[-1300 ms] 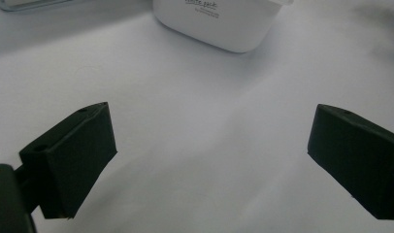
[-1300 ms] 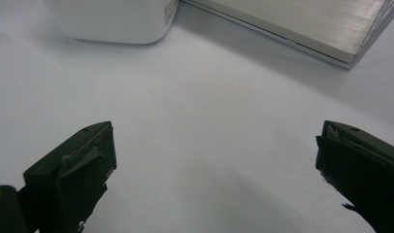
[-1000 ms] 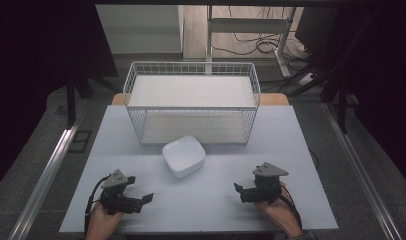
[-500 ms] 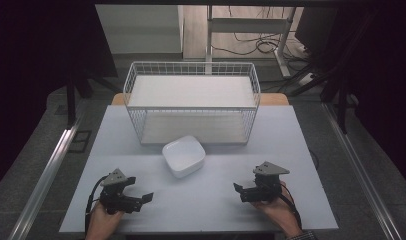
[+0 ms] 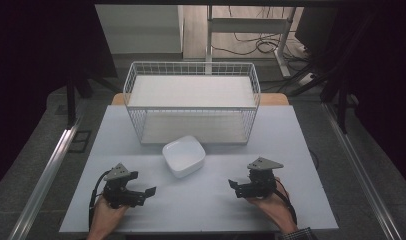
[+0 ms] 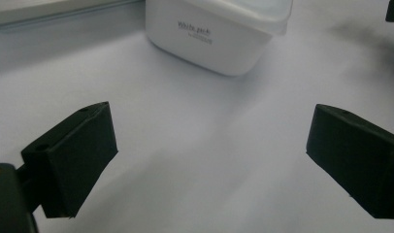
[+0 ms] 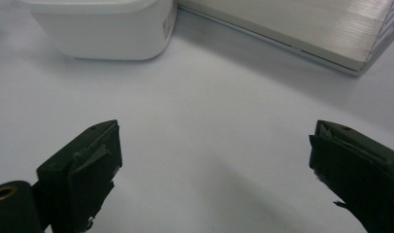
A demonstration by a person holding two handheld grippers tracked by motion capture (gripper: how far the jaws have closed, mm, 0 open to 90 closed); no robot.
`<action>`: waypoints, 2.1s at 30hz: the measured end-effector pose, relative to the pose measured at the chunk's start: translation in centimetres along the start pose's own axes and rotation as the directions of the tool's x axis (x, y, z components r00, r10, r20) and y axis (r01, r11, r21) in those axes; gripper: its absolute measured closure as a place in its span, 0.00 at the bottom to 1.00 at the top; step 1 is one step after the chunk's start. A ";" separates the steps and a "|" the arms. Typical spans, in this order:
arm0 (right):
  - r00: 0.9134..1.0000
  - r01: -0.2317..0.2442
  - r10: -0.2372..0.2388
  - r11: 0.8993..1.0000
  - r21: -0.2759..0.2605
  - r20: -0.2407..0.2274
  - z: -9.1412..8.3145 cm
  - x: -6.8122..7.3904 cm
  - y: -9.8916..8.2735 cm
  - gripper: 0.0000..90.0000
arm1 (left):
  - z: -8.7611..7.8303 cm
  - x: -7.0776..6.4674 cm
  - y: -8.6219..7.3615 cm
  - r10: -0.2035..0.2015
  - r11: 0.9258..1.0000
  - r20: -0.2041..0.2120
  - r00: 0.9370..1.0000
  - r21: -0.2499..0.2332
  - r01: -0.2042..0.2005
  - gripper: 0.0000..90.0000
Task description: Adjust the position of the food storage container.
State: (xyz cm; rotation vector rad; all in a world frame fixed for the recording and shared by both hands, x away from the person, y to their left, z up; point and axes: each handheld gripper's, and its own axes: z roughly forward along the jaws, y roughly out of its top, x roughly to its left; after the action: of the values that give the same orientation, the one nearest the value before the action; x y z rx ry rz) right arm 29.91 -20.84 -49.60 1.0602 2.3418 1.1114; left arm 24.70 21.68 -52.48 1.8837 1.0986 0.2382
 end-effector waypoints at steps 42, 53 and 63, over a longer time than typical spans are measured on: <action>0.992 -0.020 0.024 0.999 0.032 -0.126 9.3 -0.4 8.3 0.88 | 5.1 2.6 5.1 -0.008 0.999 -0.106 0.994 0.040 0.013 0.61; 0.989 0.002 0.007 0.998 0.059 -0.151 11.3 0.5 8.7 0.99 | 7.0 2.5 5.7 -0.027 0.996 -0.094 0.995 0.080 0.035 0.98; 0.987 0.015 -0.002 0.996 0.082 -0.160 9.3 0.9 7.5 0.99 | 7.7 1.6 5.8 -0.031 0.995 -0.040 0.999 0.097 0.035 1.00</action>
State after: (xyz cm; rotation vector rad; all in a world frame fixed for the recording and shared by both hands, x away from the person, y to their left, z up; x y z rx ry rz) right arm 38.24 -12.26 -49.72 1.0224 2.5357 1.1437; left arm 33.35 17.11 -52.69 1.9530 1.1854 0.2053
